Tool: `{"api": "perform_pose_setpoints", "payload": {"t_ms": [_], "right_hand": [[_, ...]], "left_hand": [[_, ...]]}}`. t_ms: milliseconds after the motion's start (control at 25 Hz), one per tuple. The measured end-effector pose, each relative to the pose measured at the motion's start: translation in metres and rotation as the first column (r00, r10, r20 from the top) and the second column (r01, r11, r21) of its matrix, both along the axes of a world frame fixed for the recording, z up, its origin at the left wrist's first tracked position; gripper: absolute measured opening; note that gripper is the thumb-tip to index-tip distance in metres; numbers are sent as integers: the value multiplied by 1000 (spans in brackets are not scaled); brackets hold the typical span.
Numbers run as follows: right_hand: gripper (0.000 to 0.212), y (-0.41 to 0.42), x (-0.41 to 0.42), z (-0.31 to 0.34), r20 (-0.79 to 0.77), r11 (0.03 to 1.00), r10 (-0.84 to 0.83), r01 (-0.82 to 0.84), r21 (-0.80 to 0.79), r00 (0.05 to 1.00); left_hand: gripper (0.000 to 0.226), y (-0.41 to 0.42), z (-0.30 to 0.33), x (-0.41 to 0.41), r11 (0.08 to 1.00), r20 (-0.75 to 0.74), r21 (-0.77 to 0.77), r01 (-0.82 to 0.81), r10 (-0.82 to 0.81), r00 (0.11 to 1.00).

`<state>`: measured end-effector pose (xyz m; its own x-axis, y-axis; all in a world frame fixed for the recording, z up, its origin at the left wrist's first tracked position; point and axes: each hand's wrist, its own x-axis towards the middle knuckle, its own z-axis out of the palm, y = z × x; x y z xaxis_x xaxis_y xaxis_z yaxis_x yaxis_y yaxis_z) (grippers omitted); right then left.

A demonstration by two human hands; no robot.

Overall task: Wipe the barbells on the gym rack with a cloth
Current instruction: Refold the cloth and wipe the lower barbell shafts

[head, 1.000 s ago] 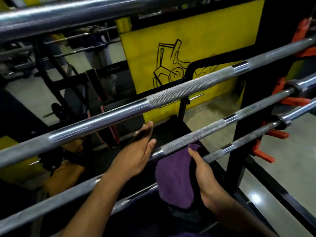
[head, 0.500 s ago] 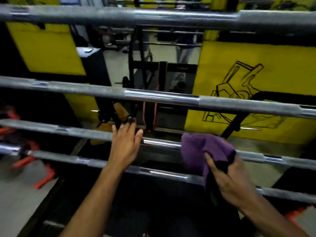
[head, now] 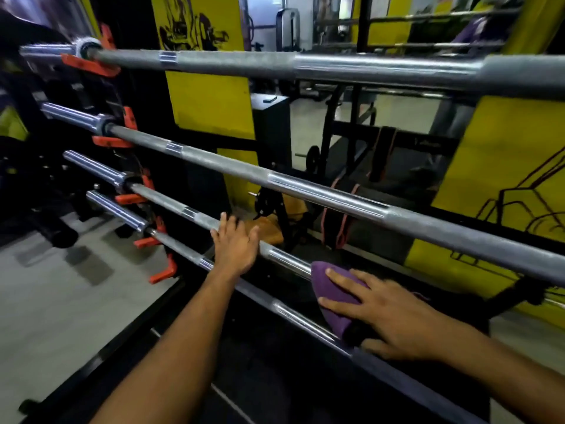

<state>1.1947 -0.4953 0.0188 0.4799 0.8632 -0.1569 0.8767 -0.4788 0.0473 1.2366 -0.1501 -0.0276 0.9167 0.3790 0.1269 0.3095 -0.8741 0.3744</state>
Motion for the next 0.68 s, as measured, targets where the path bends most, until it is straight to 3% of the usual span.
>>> {"api": "perform_pose_setpoints", "payload": {"t_ms": [120,320,400,520,680], "right_hand": [[80,-2,8,14,-166,997,40,-29,70,985],[35,5,18,16,-301,919,67,59,390,951],[45,8,17,12,-333,896,-47,187,402,942],[77,14,12,6,-292,897,-332,396,196,897],[78,21,6,-1,-109,908,-357,372,192,928]], "left_hand": [[56,1,-6,9,990,-59,135,-41,49,997],[47,12,-18,23,964,-150,263,-47,89,985],[53,13,-19,24,961,-155,271,-62,107,982],[50,12,-15,24,965,-143,243,-99,137,980],[53,14,-16,27,965,-156,248,-87,129,979]]}}
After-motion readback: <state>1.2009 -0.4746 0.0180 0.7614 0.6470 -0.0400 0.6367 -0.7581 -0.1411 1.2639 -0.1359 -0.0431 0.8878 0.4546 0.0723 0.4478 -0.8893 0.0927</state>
